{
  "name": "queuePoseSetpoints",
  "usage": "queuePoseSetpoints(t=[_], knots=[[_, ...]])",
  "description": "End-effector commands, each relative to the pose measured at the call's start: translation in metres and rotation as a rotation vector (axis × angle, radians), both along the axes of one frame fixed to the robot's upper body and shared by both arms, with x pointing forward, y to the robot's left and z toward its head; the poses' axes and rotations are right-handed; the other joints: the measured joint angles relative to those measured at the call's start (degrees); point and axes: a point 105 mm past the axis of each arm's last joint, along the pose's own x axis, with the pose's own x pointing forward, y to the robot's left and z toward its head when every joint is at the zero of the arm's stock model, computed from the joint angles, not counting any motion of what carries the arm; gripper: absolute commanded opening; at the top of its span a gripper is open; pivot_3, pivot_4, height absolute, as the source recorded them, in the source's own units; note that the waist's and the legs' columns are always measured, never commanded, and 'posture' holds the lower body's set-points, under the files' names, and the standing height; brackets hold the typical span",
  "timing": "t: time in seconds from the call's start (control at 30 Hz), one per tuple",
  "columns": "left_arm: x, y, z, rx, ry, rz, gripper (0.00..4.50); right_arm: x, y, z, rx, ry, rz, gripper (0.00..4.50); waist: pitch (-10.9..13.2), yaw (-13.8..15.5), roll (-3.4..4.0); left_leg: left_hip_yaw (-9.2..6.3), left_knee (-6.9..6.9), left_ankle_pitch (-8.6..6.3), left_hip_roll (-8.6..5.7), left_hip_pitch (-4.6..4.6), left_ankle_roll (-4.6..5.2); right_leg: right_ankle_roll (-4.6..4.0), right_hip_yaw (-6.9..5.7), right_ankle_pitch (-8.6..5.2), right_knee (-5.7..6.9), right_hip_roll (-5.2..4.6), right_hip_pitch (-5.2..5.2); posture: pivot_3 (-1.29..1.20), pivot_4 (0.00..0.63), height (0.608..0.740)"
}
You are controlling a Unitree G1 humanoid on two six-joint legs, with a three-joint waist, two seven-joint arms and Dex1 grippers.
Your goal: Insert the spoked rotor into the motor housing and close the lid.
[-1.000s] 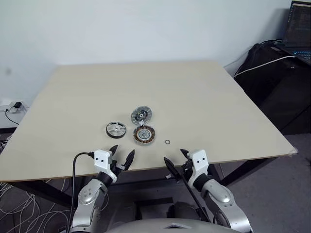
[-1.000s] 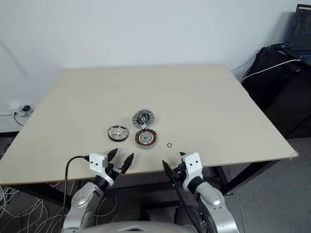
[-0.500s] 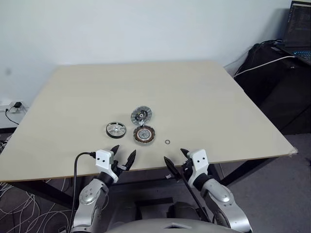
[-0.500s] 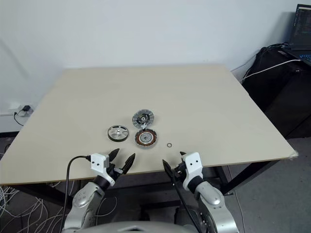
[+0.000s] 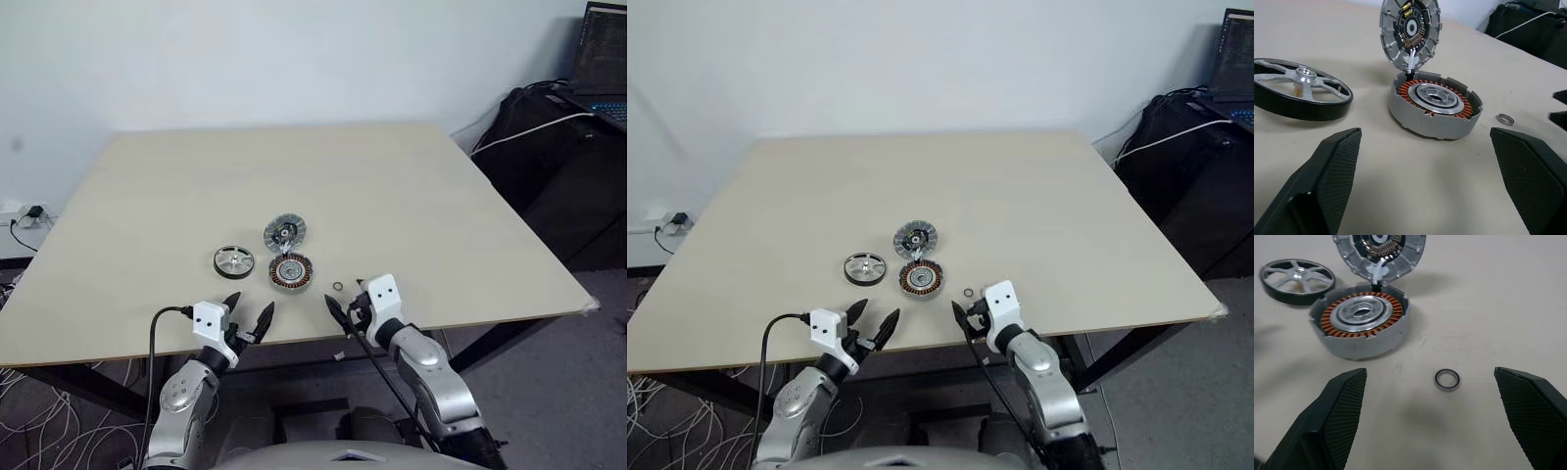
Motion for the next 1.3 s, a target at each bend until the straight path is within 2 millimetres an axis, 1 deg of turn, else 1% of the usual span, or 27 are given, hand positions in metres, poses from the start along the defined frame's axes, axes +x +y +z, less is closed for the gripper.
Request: queuePoseSetpoints(t=[0.03,0.17,0.33,0.57,0.77,0.9,1.2,1.23,1.3], knots=[[0.007,0.001,0.016,-0.003,-0.064,0.0,4.46,0.017,-0.001,0.004,0.007,-0.006,-0.026,4.5,0.0,-0.01,0.0,0.0,0.0,0.0,-0.01,0.0,0.0,-0.01,0.0,0.0,0.01,0.0,0.0,0.0,0.0,0.74],[0.008,0.001,0.016,-0.004,-0.064,0.002,4.46,0.029,0.002,-0.003,0.011,0.024,-0.036,4.5,0.0,-0.05,0.0,0.0,0.0,0.0,-0.01,0.0,0.0,-0.16,-0.02,0.1,0.01,0.04,0.0,0.0,0.0,0.74],[0.008,0.001,0.016,-0.006,-0.065,0.002,4.46,0.037,0.004,-0.011,-0.001,0.047,-0.036,4.5,-0.01,-0.13,0.01,0.03,0.01,0.01,-0.04,0.01,0.01,-0.17,-0.01,0.11,0.02,0.08,0.02,0.0,0.0,0.74],[0.007,0.001,0.016,-0.009,-0.065,0.004,4.46,0.04,0.01,-0.02,-0.018,0.07,-0.016,4.5,-0.01,-0.22,0.01,0.08,0.04,0.01,-0.05,0.08,0.01,-0.17,0.02,0.11,0.08,0.23,0.05,0.0,0.0,0.74],[0.007,0.002,0.017,-0.013,-0.065,0.005,4.46,0.04,0.019,-0.025,-0.026,0.095,-0.001,4.5,-0.05,-0.4,0.0,0.1,0.04,0.01,0.01,0.13,0.01,-0.17,0.07,0.11,0.1,0.21,0.06,0.0,0.0,0.74],[0.007,0.002,0.017,-0.013,-0.066,0.008,4.5,0.04,0.019,-0.026,-0.03,0.107,-0.005,3.63,-0.05,-0.5,0.0,0.11,0.04,0.02,0.03,0.14,0.0,-0.18,0.08,0.12,0.12,0.19,0.06,0.0,0.0,0.74],[0.007,0.002,0.017,-0.015,-0.065,0.008,4.5,0.036,0.017,-0.025,-0.016,0.107,-0.022,0.76,-0.06,-0.72,0.01,0.12,0.03,0.01,0.06,0.13,0.0,-0.19,0.08,0.12,0.11,0.19,0.05,0.0,0.0,0.74],[0.007,0.002,0.017,-0.015,-0.065,0.007,4.5,0.035,0.016,-0.024,-0.014,0.104,-0.023,0.69,-0.06,-0.7,0.01,0.11,0.03,0.01,0.06,0.13,0.0,-0.19,0.08,0.12,0.11,0.19,0.05,0.0,0.0,0.74],[0.007,0.002,0.017,-0.015,-0.065,0.007,4.5,0.033,0.016,-0.022,-0.011,0.097,-0.024,0.69,-0.05,-0.68,0.01,0.12,0.03,0.01,0.05,0.13,0.0,-0.19,0.08,0.12,0.1,0.17,0.04,0.0,0.0,0.74]])
